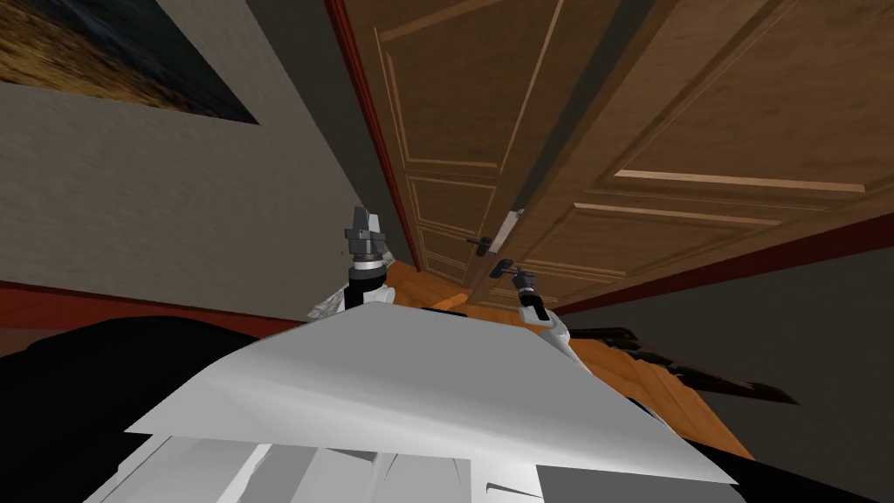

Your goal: Pull the door open

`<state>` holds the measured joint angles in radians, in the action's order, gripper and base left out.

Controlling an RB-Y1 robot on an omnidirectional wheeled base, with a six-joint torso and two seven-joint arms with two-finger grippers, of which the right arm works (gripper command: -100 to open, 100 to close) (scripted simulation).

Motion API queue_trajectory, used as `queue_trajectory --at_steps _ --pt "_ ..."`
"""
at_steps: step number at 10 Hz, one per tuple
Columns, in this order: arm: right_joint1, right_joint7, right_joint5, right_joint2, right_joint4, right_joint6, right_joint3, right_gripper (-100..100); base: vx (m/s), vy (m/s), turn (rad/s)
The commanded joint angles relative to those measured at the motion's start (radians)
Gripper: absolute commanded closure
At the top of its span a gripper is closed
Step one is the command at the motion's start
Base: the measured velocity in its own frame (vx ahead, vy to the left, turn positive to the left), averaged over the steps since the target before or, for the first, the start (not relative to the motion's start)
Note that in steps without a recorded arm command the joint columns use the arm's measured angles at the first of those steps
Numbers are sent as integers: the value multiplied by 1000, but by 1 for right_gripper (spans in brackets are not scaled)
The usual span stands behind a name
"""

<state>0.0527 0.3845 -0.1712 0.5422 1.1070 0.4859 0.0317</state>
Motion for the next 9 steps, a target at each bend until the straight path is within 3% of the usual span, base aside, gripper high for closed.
queue_trajectory --at_steps 1,7,8,9 --pt "16 15 0 17 9 19 14 100 -129 -38 104" --pt "94 88 1 100 56 114 81 100 -219 -96 140" --pt "103 96 1 109 61 124 89 100 -213 -100 142" --pt "94 89 -1 105 51 113 77 100 -95 -45 19"
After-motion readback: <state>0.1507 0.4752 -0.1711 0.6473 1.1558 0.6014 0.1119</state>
